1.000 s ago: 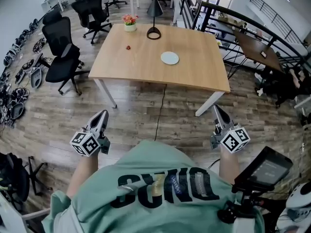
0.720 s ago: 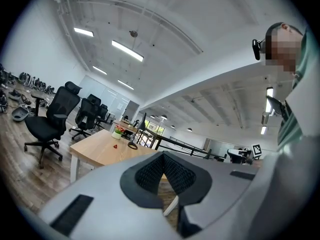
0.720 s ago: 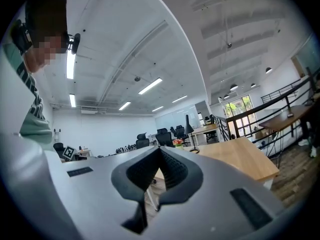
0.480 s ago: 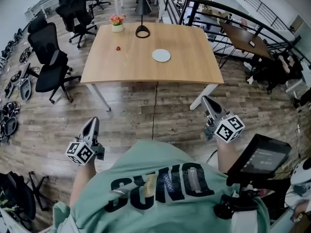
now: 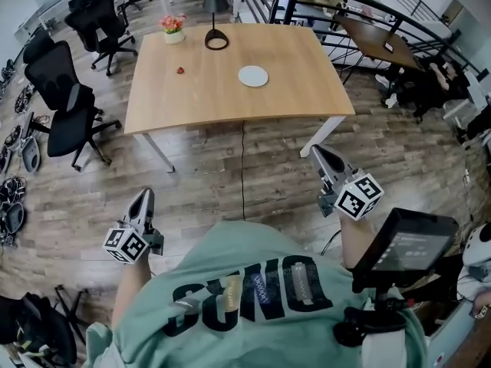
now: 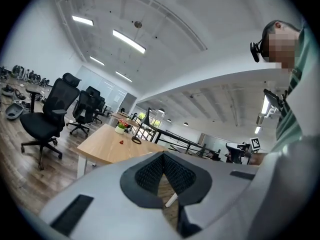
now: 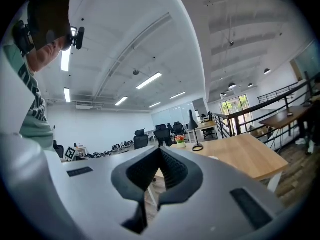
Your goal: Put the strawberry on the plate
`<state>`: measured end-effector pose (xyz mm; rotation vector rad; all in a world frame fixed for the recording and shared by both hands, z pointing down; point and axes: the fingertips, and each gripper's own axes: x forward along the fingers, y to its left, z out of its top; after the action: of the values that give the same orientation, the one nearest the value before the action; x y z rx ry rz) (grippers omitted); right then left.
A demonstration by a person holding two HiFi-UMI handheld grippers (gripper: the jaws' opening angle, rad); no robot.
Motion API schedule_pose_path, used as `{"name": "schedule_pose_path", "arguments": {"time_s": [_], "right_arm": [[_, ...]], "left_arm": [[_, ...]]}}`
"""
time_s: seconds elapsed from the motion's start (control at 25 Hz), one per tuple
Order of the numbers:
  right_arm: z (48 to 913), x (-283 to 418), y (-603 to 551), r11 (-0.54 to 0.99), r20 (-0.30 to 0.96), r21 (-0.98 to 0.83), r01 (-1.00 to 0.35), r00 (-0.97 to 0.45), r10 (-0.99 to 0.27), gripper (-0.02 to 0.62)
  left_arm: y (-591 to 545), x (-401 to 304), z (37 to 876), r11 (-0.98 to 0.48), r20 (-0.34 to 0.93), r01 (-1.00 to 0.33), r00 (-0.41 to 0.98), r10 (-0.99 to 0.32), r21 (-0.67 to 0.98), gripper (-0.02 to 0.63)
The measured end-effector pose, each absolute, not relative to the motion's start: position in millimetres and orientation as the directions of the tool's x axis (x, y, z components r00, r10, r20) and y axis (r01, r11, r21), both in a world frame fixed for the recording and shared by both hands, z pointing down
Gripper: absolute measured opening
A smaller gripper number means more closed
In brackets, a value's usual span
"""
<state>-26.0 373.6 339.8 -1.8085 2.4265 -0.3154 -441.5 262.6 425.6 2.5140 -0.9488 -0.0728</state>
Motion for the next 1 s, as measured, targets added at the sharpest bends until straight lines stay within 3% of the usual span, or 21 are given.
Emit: {"name": "schedule_pose_path", "arguments": {"time_s": [0.28,0.84,1.0], "right_arm": [[357.3,-1.5,361.2,0.268,0.059,-0.242,-0.933,-0.29,-0.955,0.003],[365.7,170.7,295.0,0.386,-0.004,-0.275,-0.88,-0.4,-0.916,0.003],[378.0,192.2,281.0,0.416,-0.005,-0.271,-0.868,-0.431,-0.903,0.003]], "left_arm": [[241.6,-406.0,429.0,-0.683,0.11,-0.598,0.781,-0.615,0.42,0.002],[225.9,-226.8,388.2,-0.65,0.105,-0.662,0.726,-0.68,0.372,0.002],[217.8,-206.3,384.1,-0.634,0.12,-0.683,0.709,-0.695,0.364,0.002]]}}
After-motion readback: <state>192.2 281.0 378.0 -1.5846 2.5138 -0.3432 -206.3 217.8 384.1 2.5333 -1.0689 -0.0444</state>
